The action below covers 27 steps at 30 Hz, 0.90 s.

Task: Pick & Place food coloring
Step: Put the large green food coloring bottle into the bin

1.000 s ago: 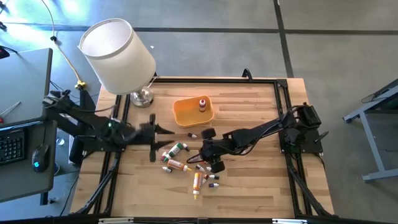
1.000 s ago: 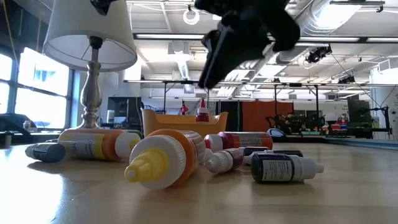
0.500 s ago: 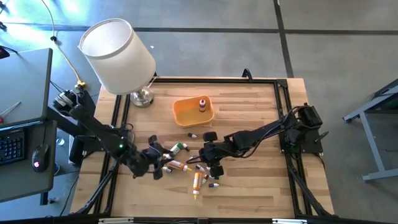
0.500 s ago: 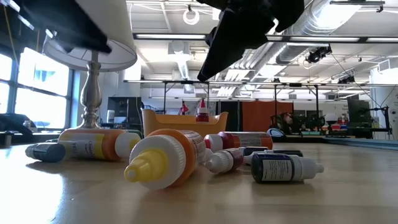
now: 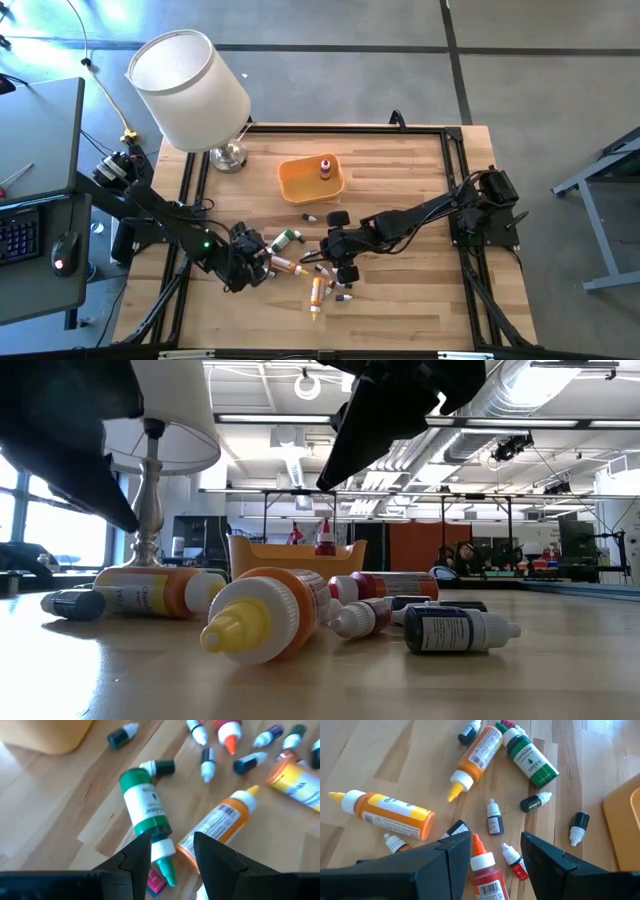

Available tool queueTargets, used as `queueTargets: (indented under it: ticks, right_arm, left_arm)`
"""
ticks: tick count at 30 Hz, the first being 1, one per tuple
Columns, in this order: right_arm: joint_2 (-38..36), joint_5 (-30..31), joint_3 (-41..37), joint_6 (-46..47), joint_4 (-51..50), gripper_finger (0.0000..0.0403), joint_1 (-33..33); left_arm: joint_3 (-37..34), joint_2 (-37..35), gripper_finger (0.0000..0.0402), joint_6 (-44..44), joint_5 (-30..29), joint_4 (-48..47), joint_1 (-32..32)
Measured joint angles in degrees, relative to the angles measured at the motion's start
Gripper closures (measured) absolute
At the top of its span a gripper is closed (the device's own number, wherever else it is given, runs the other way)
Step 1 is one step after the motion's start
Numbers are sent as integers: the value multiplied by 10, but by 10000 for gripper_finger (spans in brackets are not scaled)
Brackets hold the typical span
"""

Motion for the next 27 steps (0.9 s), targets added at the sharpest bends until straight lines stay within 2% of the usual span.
queueTargets:
  ticks: [8, 17, 27]
  right_arm:
    - [0, 0, 0, 0, 0, 237, 0]
    - [0, 0, 0, 0, 0, 237, 0]
    - [1, 0, 0, -15, 0, 237, 0]
  left_arm:
    - [0, 60, 257, -60, 0, -2, 0]
    - [0, 114, 257, -66, -6, 4, 0]
    - [0, 135, 257, 19, -43, 3, 0]
